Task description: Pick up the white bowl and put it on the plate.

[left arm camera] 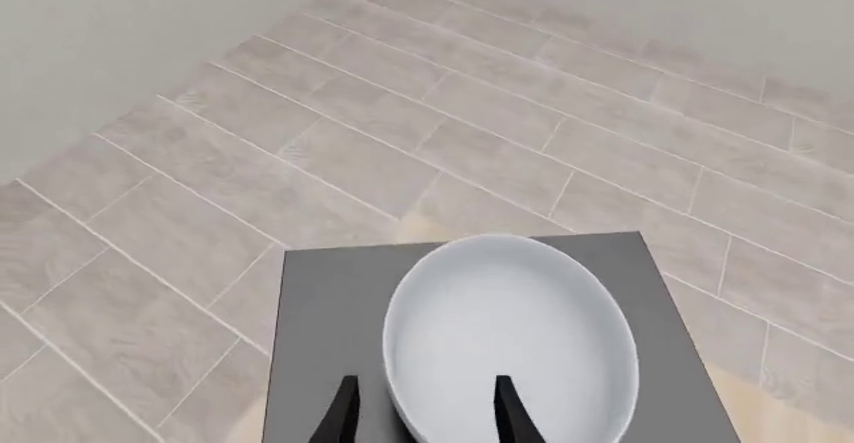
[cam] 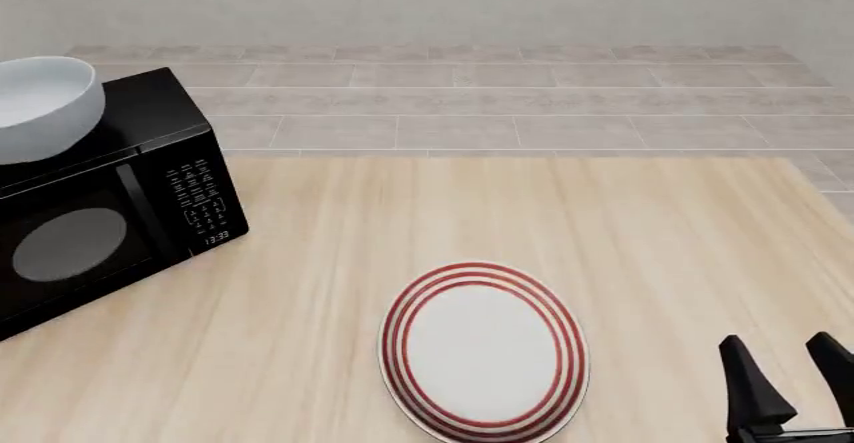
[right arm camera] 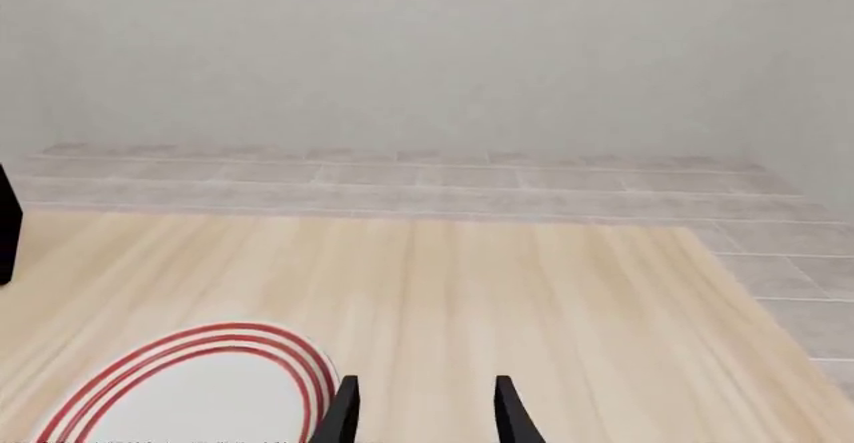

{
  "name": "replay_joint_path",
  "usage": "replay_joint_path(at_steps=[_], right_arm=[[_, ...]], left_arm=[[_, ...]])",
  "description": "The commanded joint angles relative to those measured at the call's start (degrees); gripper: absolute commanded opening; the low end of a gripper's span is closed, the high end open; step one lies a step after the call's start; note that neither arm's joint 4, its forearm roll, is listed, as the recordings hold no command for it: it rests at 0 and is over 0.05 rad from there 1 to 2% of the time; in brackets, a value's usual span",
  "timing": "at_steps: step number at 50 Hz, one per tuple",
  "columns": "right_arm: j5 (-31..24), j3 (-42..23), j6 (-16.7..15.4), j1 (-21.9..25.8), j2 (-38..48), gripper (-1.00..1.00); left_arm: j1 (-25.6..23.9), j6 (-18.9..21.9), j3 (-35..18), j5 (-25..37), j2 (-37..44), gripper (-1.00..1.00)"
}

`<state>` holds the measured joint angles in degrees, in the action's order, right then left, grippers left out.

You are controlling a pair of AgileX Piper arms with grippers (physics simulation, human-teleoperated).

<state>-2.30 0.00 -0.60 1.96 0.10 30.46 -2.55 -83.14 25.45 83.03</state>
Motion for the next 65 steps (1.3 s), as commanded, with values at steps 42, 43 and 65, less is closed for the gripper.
replay_joint_path(at_steps=[42,43,65], right_arm=[[0.3,0.0,1.8,1.2,-0.1,1.00],[0.3,0.0,2.0,1.3,-0.1,1.00],[1.1,0.0,2.6,0.7,-0.1,1.00]], left_arm=[[3.6,4.4,-3.4,-4.5,17.2,1.00],[3.6,4.7,-3.1,-5.0,17.8,1.00],[3.0,5.2,-2.9,-6.6,21.5,1.00]])
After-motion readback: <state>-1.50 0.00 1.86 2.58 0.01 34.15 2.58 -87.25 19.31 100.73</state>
